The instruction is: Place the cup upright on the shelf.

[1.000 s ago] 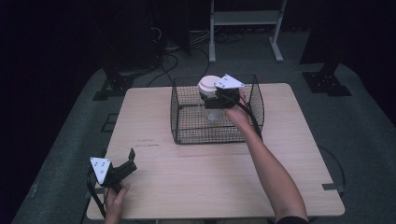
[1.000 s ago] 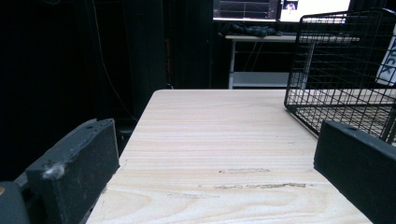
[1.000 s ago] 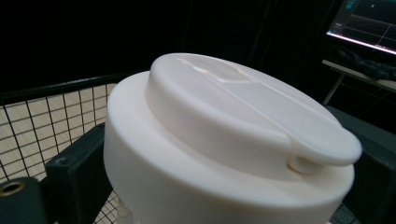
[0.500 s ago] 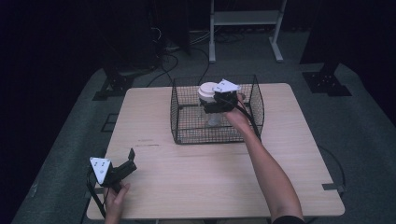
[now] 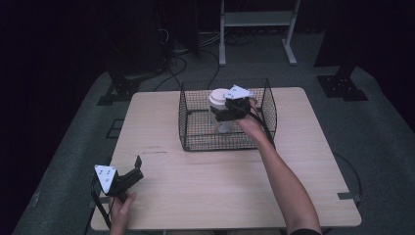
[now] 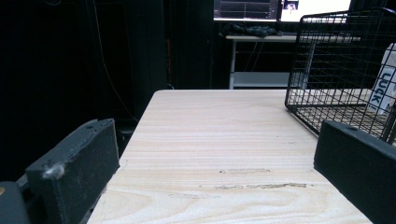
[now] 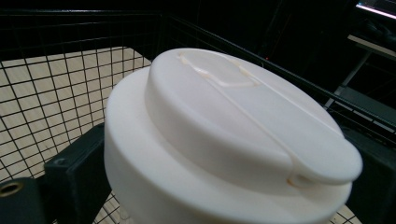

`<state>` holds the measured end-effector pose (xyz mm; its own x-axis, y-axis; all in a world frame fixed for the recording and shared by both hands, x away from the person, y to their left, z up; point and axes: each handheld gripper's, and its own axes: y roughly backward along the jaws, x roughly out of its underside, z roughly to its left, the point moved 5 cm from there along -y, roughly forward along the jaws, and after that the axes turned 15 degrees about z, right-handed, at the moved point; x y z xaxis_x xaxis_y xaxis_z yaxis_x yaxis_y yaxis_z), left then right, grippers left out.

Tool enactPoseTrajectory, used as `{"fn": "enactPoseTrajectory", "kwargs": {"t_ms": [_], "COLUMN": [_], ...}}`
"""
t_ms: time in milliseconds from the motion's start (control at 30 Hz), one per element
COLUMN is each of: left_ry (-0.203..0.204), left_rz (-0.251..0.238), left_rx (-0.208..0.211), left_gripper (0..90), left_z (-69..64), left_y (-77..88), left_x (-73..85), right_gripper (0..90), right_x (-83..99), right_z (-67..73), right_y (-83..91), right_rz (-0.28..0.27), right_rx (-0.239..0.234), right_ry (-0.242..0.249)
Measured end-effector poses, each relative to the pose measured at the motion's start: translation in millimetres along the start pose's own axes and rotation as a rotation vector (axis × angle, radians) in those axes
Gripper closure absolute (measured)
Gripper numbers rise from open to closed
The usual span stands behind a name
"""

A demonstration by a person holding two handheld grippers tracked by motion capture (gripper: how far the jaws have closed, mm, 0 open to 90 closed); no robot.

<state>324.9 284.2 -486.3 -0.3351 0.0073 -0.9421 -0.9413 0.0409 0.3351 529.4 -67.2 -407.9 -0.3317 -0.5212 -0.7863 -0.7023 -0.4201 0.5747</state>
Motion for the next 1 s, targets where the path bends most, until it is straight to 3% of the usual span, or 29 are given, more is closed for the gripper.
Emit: {"fn": "enactPoseTrajectory", "kwargs": {"t_ms": [533, 1000], "left_ry": [-0.003, -0.001], "left_rz": [0.001, 0.001], "left_rx": [-0.001, -0.002], "left_gripper": [0.0, 0.0], "left_z": [-0.5, -0.4], "left_y": [0.3, 0.1], "left_x": [0.1, 0.1], "right_gripper": [2.7, 2.6], "right_x": [2.8, -3.4], "right_z": [0.6, 0.9], "right_y": [3.7, 9.6], "right_rz": [0.01, -0.029], "right_rx": [-0.002, 0.009], "right_ry": [0.013, 0.004]}}
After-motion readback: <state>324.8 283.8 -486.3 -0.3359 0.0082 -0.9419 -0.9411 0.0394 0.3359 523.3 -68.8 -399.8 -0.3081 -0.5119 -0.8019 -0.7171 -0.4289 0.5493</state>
